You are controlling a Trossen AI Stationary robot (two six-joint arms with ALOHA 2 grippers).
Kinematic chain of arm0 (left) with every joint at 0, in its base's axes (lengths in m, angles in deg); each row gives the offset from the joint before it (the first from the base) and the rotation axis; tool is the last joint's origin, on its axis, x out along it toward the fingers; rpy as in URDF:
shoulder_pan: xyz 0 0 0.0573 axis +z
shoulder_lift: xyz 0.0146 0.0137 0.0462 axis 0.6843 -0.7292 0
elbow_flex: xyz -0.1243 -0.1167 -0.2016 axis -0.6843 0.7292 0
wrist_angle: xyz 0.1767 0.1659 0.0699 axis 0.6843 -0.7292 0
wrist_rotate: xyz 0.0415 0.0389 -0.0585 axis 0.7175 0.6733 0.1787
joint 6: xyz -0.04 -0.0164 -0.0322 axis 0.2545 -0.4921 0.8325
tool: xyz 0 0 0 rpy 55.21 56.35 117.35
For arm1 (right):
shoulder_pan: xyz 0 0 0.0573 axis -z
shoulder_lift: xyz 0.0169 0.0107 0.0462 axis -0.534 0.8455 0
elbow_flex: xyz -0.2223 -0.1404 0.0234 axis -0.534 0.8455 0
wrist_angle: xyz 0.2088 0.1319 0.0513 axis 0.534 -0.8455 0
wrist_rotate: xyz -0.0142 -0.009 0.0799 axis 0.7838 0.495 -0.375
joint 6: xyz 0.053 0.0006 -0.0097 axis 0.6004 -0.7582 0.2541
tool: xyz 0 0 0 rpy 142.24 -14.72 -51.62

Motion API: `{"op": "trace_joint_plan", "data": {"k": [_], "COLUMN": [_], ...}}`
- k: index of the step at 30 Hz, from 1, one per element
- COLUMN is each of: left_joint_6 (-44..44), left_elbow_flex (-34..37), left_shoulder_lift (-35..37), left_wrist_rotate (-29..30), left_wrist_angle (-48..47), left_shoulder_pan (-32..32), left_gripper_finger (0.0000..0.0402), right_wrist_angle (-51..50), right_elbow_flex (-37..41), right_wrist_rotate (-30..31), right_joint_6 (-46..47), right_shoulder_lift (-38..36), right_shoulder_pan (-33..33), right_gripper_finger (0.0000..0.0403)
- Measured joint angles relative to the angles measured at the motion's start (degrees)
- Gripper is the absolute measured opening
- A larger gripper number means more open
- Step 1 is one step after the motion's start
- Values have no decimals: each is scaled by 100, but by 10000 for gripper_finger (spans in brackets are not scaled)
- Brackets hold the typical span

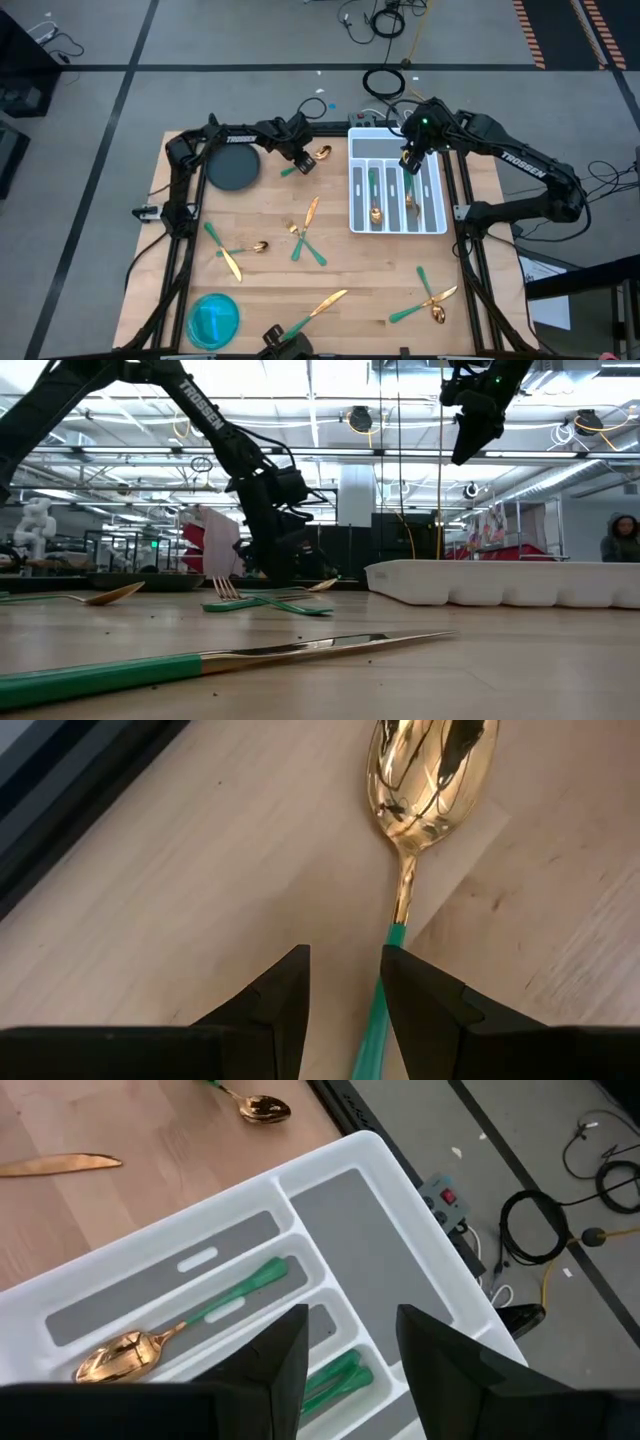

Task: Sort silverware
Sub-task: Put the top green spoon into the silverware tray

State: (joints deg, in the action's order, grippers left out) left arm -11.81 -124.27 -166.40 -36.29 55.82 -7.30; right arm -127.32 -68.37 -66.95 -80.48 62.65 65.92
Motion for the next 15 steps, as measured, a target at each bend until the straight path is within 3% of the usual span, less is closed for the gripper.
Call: {"op": "trace_joint_plan", "data": {"k": [15], "left_joint_6": [121], "left_elbow_flex": [-585], "left_shoulder_lift": [131], "left_wrist_rotate": [-60], "left_wrist_angle": [25], "left_shoulder_pan": [-107], "left_gripper_finger": [135], "right_wrist_angle": [-17], "right_elbow_flex": [1], "right_wrist_rotate": [-149], "right_joint_6": [48], "right_shoulder_lift": [0], "right_shoulder_pan": [0], "right_gripper_finger": [146]}}
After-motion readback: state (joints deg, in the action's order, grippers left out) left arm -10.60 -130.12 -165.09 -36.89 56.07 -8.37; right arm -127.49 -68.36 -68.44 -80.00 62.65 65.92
